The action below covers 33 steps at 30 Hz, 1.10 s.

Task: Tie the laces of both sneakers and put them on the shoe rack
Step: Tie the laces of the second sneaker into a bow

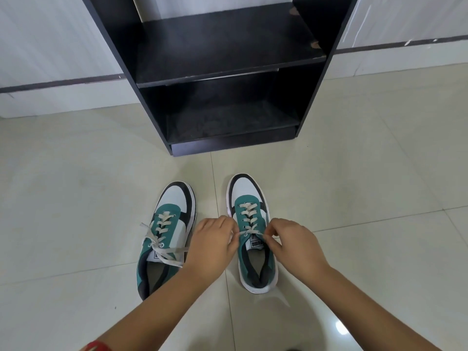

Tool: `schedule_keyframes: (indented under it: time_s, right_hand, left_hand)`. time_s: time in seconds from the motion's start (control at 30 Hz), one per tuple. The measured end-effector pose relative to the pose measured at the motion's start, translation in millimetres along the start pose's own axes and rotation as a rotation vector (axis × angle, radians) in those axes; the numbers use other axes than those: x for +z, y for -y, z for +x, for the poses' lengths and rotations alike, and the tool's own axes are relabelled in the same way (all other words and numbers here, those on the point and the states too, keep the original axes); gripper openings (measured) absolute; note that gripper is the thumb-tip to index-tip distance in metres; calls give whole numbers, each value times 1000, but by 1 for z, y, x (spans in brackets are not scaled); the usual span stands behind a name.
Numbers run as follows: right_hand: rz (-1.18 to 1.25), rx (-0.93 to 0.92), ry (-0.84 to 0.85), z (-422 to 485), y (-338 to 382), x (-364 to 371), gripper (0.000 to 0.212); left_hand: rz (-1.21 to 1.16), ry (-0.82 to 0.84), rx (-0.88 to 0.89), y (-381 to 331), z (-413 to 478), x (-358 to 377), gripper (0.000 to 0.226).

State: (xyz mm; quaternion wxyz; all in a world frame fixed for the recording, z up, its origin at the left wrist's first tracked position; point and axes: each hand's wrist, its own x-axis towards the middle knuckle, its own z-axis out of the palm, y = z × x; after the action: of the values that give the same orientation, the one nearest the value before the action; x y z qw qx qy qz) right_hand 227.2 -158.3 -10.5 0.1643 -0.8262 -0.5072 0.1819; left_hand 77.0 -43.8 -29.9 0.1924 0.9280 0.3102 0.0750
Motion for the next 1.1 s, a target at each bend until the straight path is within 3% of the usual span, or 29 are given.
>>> schedule_keyframes:
  time_s: [0.23,0.7,0.77,0.93,1.1]
  right_hand:
    - [-145,2,48,1,-6,3,27]
    - [-32,123,119,-2,-21,10,24]
    - [29,125,147,-4,-21,10,22]
    - [578,199,97,-4,-17,10,19]
    - [1032,222,107,3,7,3,25]
  left_hand:
    - [133,-65,119,11,1,1,8]
    - [21,69,1,22,-2,8,13]
    - [-103,136,-28,23,-6,7,19]
    - [-965,251,-392,-4,-13,-12,31]
    - [-1302,234,-482,-18,-1,-18,30]
